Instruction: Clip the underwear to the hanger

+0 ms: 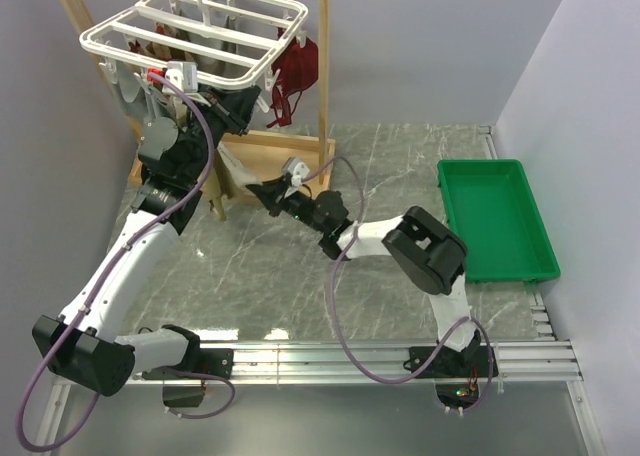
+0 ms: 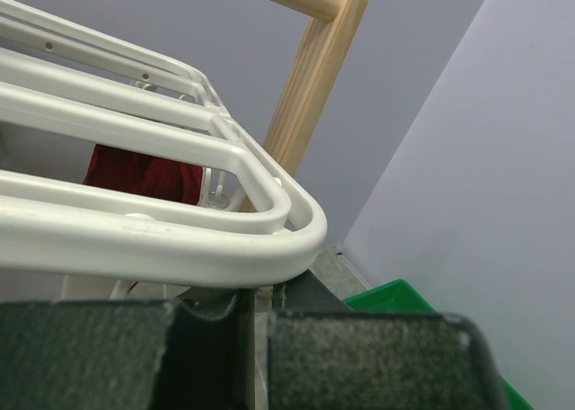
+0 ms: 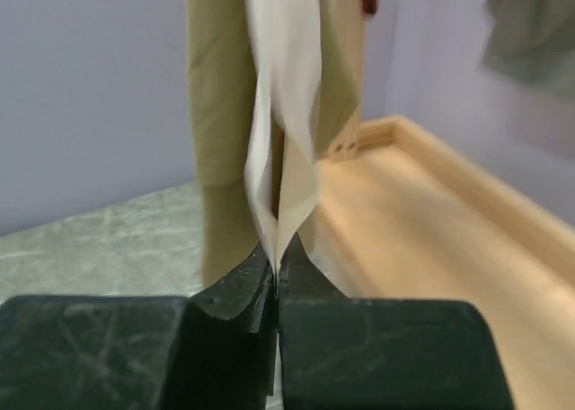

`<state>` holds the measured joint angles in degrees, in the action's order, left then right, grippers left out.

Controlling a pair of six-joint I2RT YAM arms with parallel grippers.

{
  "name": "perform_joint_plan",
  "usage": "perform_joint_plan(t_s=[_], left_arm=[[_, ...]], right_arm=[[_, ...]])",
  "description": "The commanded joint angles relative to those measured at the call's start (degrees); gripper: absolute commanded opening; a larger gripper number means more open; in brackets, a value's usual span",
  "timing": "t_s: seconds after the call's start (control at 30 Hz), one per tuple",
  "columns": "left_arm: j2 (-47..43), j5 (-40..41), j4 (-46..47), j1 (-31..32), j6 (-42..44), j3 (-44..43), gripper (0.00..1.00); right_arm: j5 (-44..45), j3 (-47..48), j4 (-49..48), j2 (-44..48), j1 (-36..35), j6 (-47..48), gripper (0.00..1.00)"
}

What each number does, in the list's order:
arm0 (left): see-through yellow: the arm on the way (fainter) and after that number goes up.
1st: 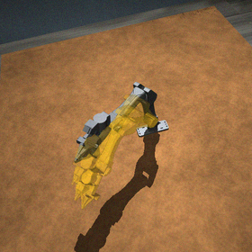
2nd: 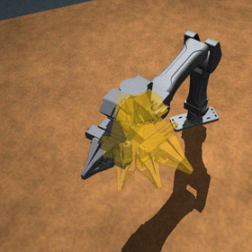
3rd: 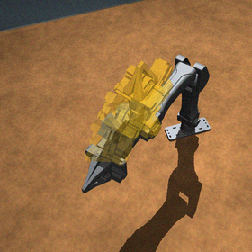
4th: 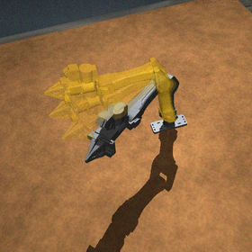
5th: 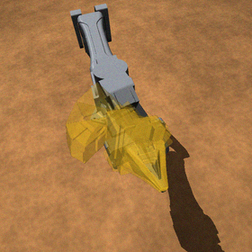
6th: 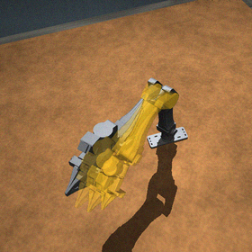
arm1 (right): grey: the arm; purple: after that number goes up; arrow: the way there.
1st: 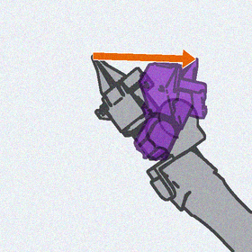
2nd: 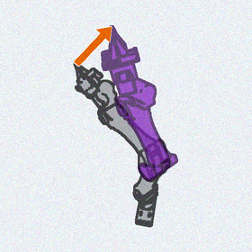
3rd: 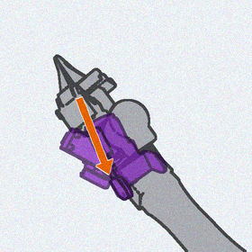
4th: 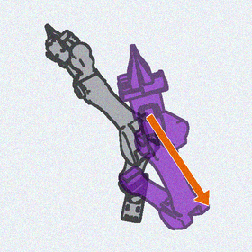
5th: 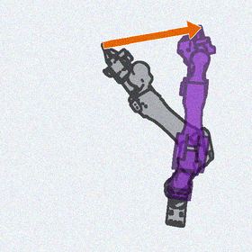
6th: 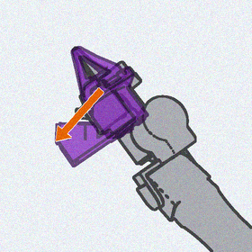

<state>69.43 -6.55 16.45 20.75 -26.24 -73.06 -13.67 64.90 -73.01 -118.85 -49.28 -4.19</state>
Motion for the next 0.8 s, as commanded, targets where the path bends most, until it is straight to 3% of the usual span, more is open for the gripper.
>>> perform_joint_plan(t_s=[0.0, 0.33, 0.77], left_arm=[[-1.7, -1.6, -2.8, -1.0, 0.6, -0.4, 0.00], [-2.5, -5.2, -5.5, -1.7, 0.8, -0.7, 0.00], [-2.7, -10.1, -7.5, -2.6, 1.3, -0.5, 0.00]], right_arm=[[-2.4, 0.8, -1.6, 9.4, 3.2, 3.7, 0.00], [-9.9, 8.5, 19.3, 16.4, 5.9, 18.0, 0.00], [-17.9, 14.5, 25.2, 17.5, 9.2, 22.1, 0.00]])
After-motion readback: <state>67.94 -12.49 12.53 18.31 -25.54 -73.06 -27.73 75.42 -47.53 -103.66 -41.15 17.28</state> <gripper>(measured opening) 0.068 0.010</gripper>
